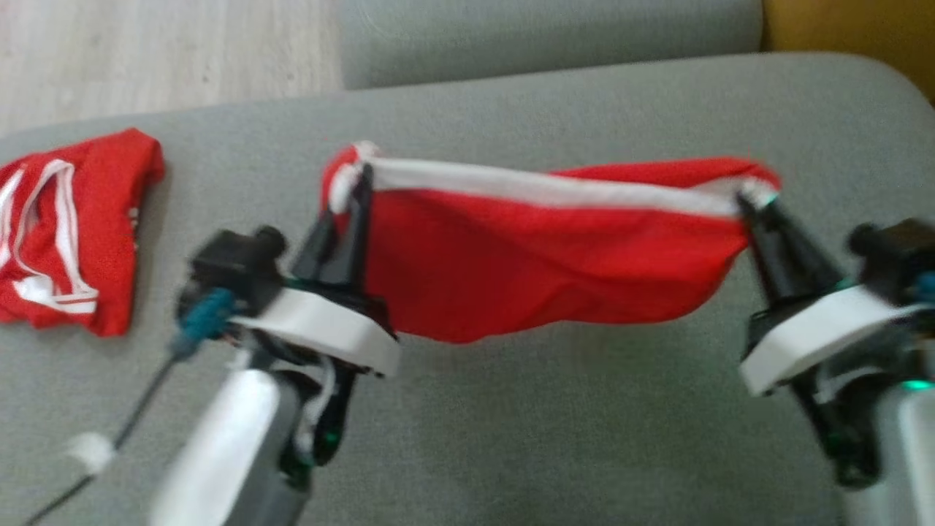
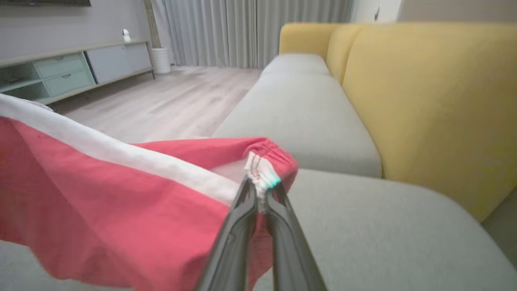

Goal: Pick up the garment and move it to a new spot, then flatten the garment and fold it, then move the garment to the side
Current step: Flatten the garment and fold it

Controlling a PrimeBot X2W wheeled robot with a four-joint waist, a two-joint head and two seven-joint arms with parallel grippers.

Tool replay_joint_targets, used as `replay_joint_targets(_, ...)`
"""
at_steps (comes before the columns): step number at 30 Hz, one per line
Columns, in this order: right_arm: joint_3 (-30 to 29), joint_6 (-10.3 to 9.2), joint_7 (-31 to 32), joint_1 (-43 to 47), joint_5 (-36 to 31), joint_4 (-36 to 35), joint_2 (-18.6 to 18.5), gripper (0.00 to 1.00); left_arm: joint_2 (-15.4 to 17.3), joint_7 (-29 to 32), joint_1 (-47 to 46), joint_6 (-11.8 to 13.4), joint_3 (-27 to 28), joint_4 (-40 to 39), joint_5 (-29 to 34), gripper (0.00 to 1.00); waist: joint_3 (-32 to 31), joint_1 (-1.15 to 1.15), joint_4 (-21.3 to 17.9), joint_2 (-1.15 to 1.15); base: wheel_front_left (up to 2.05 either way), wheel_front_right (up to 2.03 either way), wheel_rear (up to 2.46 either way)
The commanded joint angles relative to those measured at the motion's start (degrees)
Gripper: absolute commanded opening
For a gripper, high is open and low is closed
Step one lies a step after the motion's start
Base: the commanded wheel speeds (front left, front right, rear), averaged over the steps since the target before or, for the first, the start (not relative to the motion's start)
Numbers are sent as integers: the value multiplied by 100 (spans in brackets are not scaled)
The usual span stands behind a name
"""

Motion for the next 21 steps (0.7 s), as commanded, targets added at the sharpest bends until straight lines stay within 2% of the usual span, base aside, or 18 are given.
replay_joint_targets(1,211,-4,-134,-207,-28,26,55,0,-46,-184,-281,-92,120,167,-28,0,178,-1,-83,0,0,0,0)
replay_joint_targets(5,505,-4,-481,-82,-283,815,226,0,-215,-676,-243,-360,-58,1264,-36,0,349,-1,-101,0,0,0,0)
replay_joint_targets(9,684,-4,-848,-8,-430,1498,460,0,-301,-1076,-150,-495,-102,2197,-57,0,433,-1,-110,0,0,0,0)
replay_joint_targets(15,683,-4,-1177,8,-598,2071,655,0,-395,-1465,-147,-658,-158,2886,-78,0,455,-1,-53,0,0,0,0)
replay_joint_targets(16,687,-4,-1201,12,-610,2117,673,0,-412,-1522,-149,-669,-173,2939,-67,27,449,-1,-38,0,0,0,0)
replay_joint_targets(17,691,-4,-1217,17,-615,2155,687,0,-425,-1575,-145,-674,-200,2980,-43,100,440,-1,-23,0,0,0,0)
replay_joint_targets(21,654,-4,-1261,62,-634,2221,725,0,-511,-1691,-50,-679,-289,3019,-34,100,407,-1,56,0,0,0,0)
